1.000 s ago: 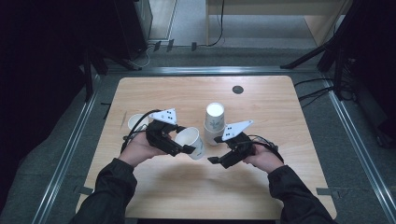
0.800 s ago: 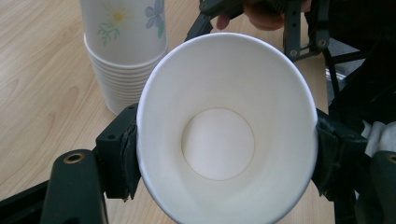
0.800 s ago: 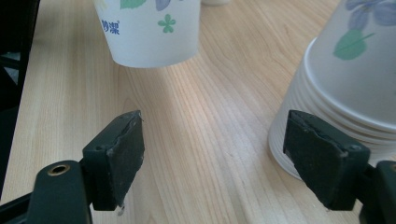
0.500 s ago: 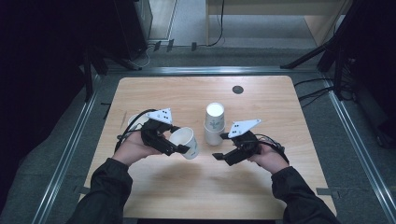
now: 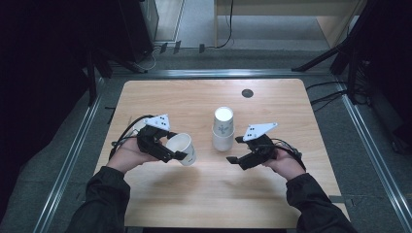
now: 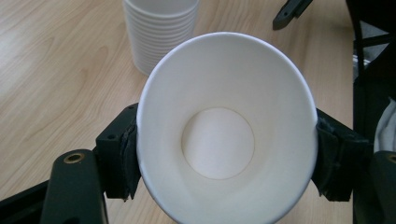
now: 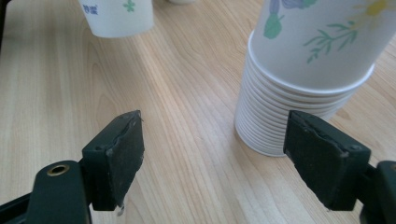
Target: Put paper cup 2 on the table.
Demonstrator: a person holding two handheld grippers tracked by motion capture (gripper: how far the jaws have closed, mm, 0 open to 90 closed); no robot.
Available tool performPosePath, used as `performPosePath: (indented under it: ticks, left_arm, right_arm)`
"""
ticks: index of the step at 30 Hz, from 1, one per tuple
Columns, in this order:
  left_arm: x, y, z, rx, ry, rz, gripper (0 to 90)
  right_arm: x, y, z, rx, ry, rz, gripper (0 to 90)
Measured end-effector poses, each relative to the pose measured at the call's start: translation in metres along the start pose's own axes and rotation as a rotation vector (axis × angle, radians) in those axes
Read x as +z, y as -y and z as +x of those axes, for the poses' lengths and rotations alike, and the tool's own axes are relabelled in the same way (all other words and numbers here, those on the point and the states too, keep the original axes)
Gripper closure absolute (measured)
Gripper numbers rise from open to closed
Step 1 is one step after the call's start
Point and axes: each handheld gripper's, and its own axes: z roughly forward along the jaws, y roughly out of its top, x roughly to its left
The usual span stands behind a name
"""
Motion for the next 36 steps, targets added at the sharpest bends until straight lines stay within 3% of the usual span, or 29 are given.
performPosePath:
  ticks: [14, 27, 36]
  left_arm:
    - [-0.02, 0.024, 0.006, 0.002, -0.028, 0.037, 24.5]
    - [-0.036, 0.047, 0.009, -0.023, -0.079, 0.061, 24.4]
    - [-0.046, 0.067, 0.016, -0.061, -0.121, 0.078, 24.4]
  right_arm:
    - [-0.005, 0.007, -0.005, 0.002, 0.008, 0.014, 20.8]
    - [-0.003, 0.004, -0.01, 0.008, -0.002, 0.003, 20.8]
    - [0.002, 0.003, -0.015, 0.021, -0.006, 0.002, 20.8]
